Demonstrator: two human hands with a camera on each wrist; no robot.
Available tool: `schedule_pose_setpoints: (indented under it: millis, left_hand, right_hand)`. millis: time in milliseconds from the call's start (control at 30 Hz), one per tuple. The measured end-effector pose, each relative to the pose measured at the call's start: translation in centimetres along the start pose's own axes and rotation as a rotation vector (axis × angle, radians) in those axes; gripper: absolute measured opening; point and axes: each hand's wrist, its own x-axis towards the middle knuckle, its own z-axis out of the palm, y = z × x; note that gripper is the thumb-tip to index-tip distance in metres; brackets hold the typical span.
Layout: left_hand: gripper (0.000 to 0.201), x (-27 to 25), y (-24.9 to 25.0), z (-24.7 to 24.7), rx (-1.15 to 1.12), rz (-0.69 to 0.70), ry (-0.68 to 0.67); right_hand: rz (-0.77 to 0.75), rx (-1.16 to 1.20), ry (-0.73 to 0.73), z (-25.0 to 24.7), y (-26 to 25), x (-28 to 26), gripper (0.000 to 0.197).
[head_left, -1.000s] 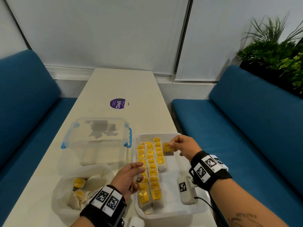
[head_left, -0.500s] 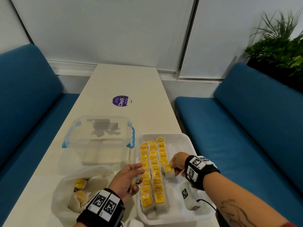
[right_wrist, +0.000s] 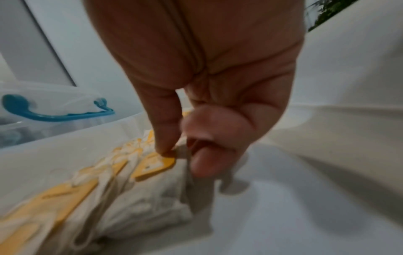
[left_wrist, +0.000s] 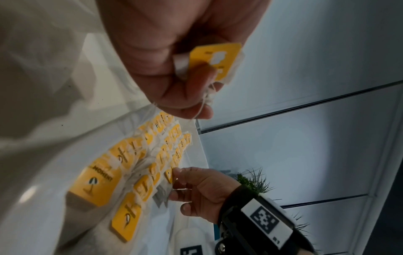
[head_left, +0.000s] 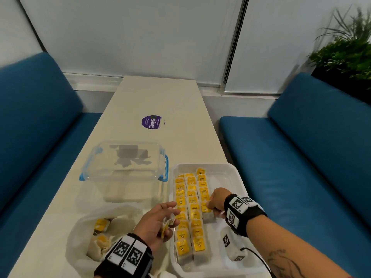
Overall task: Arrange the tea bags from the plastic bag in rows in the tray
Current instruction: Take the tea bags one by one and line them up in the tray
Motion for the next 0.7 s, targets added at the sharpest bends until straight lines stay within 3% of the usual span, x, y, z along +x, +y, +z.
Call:
schedule_pose_setpoints:
  millis: [67,133,267,333,500,567,667,700]
  left_hand:
    - [0.014,0.1,0.0,0.2,-0.037,-0.010,0.005]
    - [0.013,0.1,0.2,0.3,-0.089,-0.031,0.005]
    - [0.018,-0.1,0.5,0.8,-0.153,-0.121,-0.028]
    - [0.027,-0.1,0.3,1.1,-0.135,-0.126,-0.056]
    - [0.021,-0.2,-0.4,1.5,-0.143,-0.140,-0.080]
    - [0.019,-0.4,-0.5,1.3,-0.137,-0.148,-0.092]
    - [0.031,-0.8,-0.6,0.8,-0.126,-0.131,-0.086]
    - [0.031,-1.1,-0.6,0.7,-0.121,-0.127,-0.093]
  right_hand:
    - [-0.056,-0.016,0.117,0.0,-0.4,-0.4,0.018]
    - [-0.212,0.127,0.193,-0.5,-1.0,-1.7,0.022]
    - [-0.607,0.272,0.018,-1.1,-3.7,-7.3,0.022]
    - [-0.735,0.194,-0.042,-0.5,-5.0,-9.5,0.018]
    - [-0.763,-0.054,0.000,1.4,-5.8,-10.6,0.023]
    - [-0.743,-0.020,-0.012,1.5,-5.5,-10.5,0.016]
    - [-0.701,0.102,-0.060,1.4,-5.0,-10.5,0.005]
    - [-0.689,0.139,-0.061,1.4,-4.9,-10.5,0.011]
